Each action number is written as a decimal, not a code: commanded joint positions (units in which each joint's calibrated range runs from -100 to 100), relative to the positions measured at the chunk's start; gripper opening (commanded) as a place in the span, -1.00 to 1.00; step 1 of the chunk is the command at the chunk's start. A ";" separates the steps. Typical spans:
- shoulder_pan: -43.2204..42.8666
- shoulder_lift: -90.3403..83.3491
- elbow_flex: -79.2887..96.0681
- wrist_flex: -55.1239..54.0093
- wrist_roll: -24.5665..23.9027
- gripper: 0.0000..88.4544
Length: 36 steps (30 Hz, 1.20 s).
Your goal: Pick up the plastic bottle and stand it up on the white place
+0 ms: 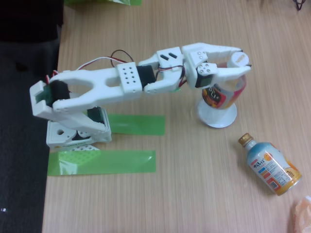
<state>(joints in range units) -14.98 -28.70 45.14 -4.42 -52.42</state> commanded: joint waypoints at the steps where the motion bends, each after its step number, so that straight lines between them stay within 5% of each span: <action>1: -0.50 1.87 -5.08 -1.25 1.49 -0.78; 36: -3.02 3.88 -8.88 -1.33 1.54 -0.78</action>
<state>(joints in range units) -17.44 -24.66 39.45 -4.42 -51.10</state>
